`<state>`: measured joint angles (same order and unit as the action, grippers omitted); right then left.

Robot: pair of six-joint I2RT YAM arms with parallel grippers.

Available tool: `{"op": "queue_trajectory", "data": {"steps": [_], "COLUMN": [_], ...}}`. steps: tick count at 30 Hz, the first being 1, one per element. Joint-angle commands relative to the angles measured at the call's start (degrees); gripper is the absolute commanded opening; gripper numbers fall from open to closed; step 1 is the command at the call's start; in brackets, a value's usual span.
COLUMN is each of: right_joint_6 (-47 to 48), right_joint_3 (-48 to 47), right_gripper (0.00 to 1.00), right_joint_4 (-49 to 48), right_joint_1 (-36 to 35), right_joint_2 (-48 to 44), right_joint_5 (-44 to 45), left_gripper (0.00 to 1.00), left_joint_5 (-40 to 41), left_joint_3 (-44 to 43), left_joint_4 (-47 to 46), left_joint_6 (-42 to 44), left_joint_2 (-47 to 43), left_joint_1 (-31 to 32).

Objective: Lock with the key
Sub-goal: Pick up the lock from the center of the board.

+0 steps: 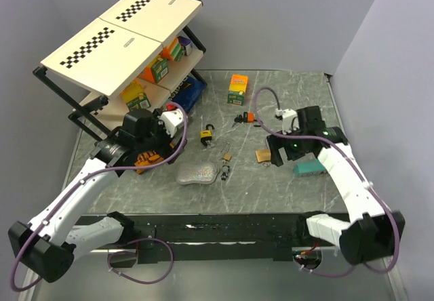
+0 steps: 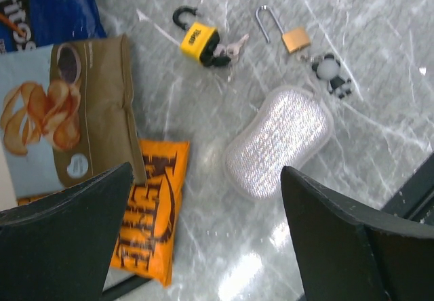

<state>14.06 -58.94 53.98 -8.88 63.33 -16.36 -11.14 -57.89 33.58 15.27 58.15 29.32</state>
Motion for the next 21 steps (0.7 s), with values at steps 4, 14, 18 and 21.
{"op": "queue_trajectory", "data": {"steps": [4,14,18,21], "right_joint_6": [-6.7,-13.1,-13.9,-15.7], "right_joint_3": [2.7,4.2,3.0,1.9], "right_gripper": [1.0,1.0,1.0,1.0], "right_joint_4": [-10.8,-21.6,-24.2,-24.7], "right_joint_1": [-7.4,-8.6,-8.7,-8.7], "right_joint_2": [7.6,19.4,24.0,27.2], "right_joint_5": [11.7,14.0,14.5,14.0], "left_gripper": [0.96,0.96,0.96,0.96], "left_joint_5": [-1.1,-0.7,3.0,7.3], "left_joint_3": [-0.5,0.8,1.7,1.4], "left_joint_4": [-14.5,-21.1,-25.2,-26.6], "left_joint_6": [-5.6,-14.2,-21.7,-26.9], "left_joint_2": [4.2,8.1,9.2,10.2], "left_joint_1": [0.4,0.4,0.4,0.3]}}
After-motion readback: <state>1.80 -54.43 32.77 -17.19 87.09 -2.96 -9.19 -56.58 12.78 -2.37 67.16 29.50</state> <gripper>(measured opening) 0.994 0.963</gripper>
